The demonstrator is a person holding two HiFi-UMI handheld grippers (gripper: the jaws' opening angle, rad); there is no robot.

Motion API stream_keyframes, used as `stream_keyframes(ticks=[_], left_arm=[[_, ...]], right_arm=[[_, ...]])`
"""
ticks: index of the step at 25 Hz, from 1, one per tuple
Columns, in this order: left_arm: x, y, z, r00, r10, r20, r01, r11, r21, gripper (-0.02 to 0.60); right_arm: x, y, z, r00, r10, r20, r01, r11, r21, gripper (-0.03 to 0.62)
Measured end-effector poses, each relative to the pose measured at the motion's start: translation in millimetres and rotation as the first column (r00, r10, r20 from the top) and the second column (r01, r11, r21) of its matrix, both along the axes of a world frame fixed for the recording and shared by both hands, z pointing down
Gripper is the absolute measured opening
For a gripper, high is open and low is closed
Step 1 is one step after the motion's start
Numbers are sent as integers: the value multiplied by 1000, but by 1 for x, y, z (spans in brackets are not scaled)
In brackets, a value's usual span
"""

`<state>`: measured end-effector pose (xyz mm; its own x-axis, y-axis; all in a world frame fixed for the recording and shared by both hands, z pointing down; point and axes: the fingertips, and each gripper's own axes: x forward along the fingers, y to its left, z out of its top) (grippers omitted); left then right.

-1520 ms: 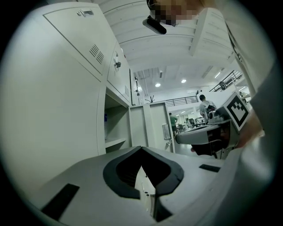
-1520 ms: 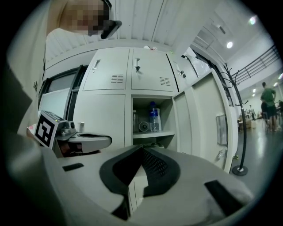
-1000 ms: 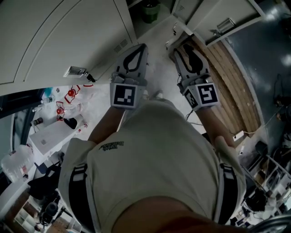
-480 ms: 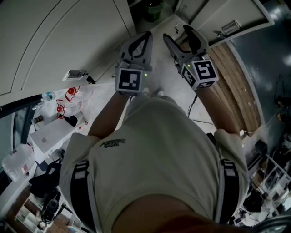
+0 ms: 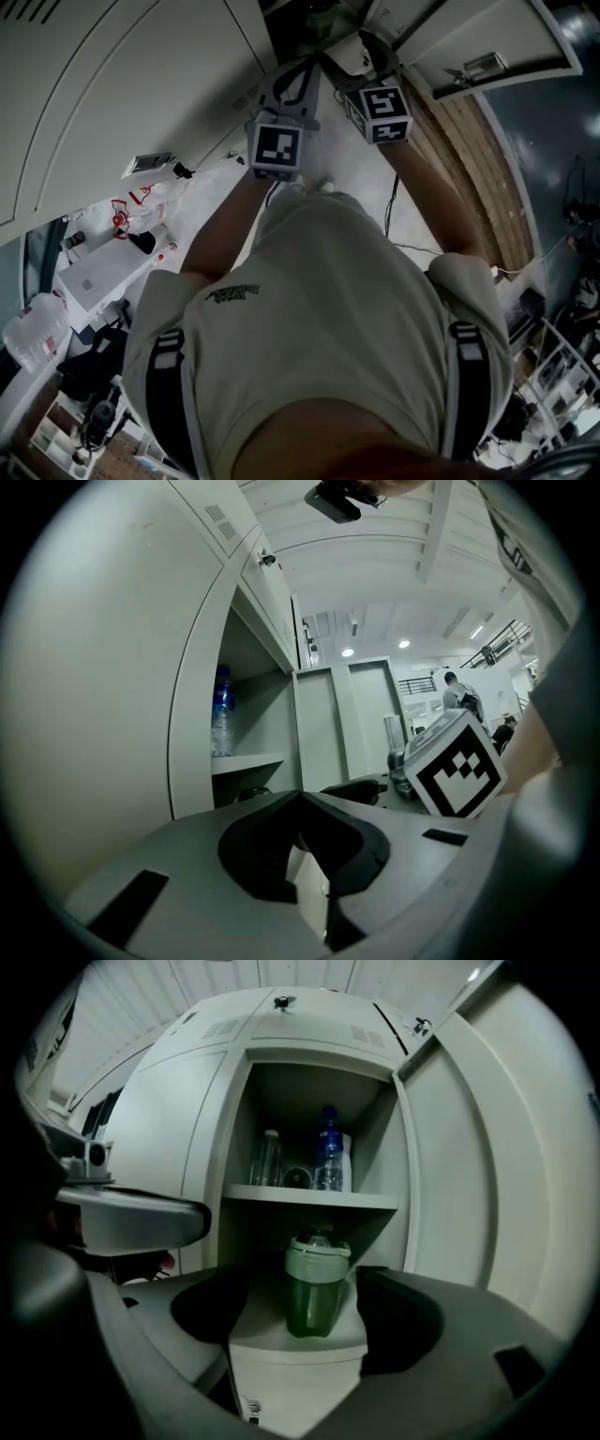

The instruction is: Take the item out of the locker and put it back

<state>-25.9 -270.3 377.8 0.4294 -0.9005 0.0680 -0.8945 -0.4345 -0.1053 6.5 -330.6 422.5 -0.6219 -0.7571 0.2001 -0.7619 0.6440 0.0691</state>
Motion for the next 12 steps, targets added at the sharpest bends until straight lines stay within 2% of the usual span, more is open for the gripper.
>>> stream_keyframes(ticks=[6,12], left_arm=[[-1,-18,15,999,-34,-36,33,999,-26,15],[-6,-28,35,999,-45,-30,43,997,-63,15]], right_arm=[[-14,-29,36,1000,-12,-20,11,999,-53,405],[-25,-50,62,1000,-1,-28,-2,996,-87,417]])
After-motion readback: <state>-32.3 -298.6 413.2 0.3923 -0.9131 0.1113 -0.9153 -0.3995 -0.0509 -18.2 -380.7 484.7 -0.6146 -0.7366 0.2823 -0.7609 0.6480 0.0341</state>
